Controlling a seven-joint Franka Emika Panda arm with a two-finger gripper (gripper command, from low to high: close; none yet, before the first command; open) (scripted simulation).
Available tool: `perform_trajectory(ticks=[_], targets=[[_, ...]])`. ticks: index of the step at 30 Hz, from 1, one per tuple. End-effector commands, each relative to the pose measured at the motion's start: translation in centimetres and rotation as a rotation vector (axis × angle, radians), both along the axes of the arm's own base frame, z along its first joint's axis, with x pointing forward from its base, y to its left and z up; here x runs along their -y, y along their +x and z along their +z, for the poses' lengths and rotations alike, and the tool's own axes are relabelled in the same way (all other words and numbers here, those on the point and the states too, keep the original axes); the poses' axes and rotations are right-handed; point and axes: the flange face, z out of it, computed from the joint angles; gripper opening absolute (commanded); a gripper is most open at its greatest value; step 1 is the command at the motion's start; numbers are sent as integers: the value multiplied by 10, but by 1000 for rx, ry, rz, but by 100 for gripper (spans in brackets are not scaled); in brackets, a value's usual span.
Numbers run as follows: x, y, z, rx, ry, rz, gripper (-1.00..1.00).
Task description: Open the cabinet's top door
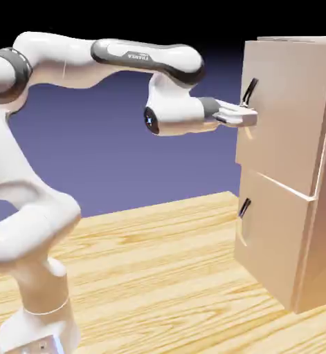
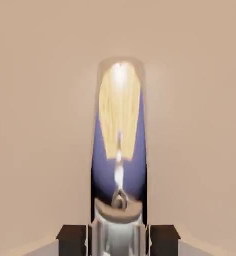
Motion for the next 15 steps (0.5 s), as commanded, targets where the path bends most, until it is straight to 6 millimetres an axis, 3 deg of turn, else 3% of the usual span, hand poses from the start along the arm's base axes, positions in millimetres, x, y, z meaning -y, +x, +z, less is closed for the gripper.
perform_trajectory(ticks=[1,15], targets=[[1,-1,0,0,2,6,-100],[21,-25,0,0,2,126,-100]])
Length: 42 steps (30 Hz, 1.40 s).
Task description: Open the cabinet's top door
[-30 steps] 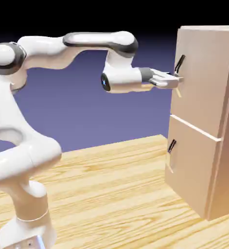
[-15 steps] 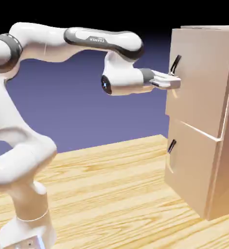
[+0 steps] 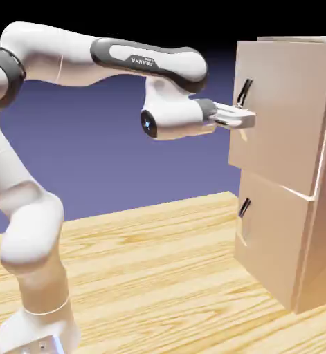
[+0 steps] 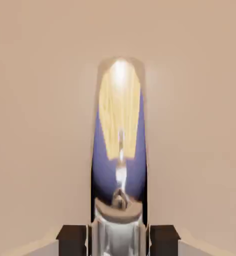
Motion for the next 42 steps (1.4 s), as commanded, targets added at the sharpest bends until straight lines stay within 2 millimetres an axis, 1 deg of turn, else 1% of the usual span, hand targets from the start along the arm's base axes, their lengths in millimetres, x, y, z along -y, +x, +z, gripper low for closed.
perform_trajectory(ticks=[1,8,14,20,25,33,42], targets=[[3,-3,0,0,1,17,-100],[28,-26,0,0,1,145,-100],[55,-44,0,-1,1,267,-100],[88,-60,0,-1,1,407,-100],[122,-72,0,-1,1,543,-100],[177,-81,0,-1,1,755,-100],[235,-77,0,-1,1,977,-100]])
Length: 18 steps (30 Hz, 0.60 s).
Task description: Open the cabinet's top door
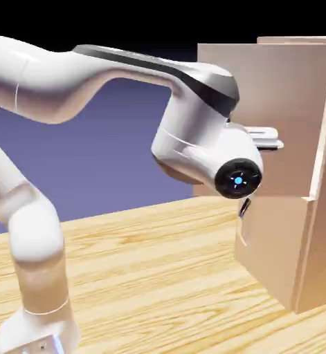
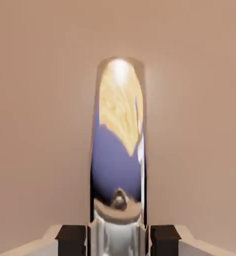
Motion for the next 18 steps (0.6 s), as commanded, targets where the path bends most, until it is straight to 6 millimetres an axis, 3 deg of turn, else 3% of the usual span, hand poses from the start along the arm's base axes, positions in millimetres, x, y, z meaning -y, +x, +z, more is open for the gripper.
perform_trajectory(ticks=[1,18], targets=[[6,1,0,0,0,24,-100],[84,30,0,0,0,340,-100]])
